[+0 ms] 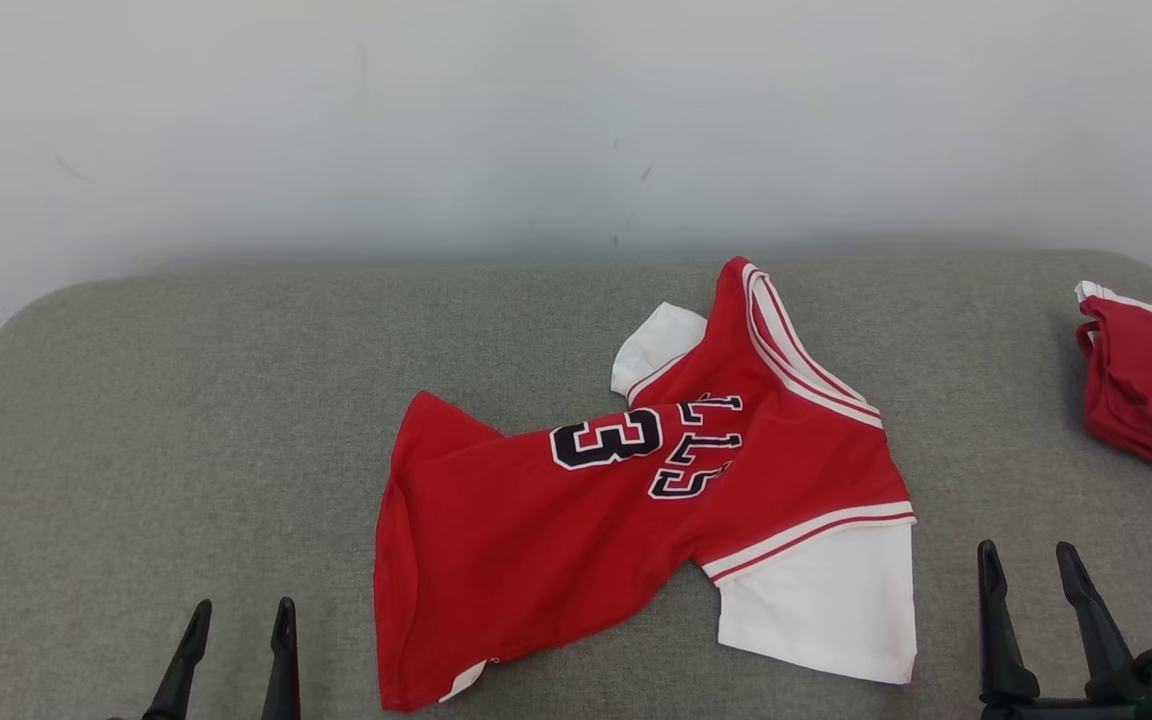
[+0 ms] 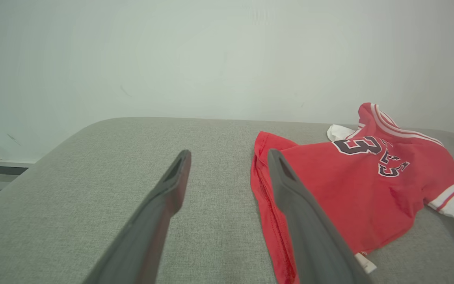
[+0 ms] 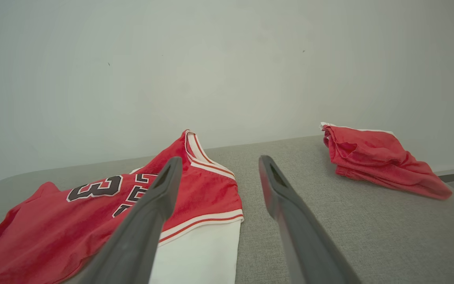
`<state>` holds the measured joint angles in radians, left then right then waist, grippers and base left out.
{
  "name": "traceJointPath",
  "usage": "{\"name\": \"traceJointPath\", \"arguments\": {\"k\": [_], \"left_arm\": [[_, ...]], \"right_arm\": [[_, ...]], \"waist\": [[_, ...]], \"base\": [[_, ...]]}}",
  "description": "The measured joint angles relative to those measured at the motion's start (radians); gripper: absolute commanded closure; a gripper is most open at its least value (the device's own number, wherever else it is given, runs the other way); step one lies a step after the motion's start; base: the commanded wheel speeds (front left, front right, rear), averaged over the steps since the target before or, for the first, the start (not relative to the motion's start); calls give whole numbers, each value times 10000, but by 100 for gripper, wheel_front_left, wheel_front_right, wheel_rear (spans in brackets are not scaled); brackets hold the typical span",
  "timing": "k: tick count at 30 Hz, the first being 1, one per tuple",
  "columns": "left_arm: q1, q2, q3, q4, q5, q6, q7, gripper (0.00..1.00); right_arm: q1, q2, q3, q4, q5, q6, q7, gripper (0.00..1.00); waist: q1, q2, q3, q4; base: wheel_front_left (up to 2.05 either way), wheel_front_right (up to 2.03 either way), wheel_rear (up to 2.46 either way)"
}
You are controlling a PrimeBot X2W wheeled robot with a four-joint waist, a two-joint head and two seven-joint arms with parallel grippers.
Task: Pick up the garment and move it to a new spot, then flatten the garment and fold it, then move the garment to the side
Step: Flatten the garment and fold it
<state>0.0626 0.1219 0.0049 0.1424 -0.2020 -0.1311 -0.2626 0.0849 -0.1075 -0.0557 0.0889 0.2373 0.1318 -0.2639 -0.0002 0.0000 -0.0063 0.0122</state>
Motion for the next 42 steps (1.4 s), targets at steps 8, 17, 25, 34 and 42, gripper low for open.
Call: {"name": "traceJointPath", "arguments": {"k": [8,17,25,34,42], "left_arm": [[-4,-27,-115,67,238,0,0,0],[-25,50,-326,123,203,0,0,0],[-50,46,-366,119,205,0,0,0],[-49,13,-359,107,251,0,0,0],[-76,67,-1057,299,155,0,0,0]], "right_arm": [[306,153,257,-81,92,2,-2,0],[305,155,834,12,232,2,-2,0],[196,136,1218,188,295,2,-2,0],[169,63,1279,261,311,2,-2,0],[158,-46,1024,817,355,0,-2,0]], "waist": [[1,0,-13,98],[2,0,6,245],[1,0,19,318],[1,0,3,309],[2,1,8,322]], "base": [[0,0,0],[0,0,0],[0,0,0],[0,0,0],[0,0,0]]}}
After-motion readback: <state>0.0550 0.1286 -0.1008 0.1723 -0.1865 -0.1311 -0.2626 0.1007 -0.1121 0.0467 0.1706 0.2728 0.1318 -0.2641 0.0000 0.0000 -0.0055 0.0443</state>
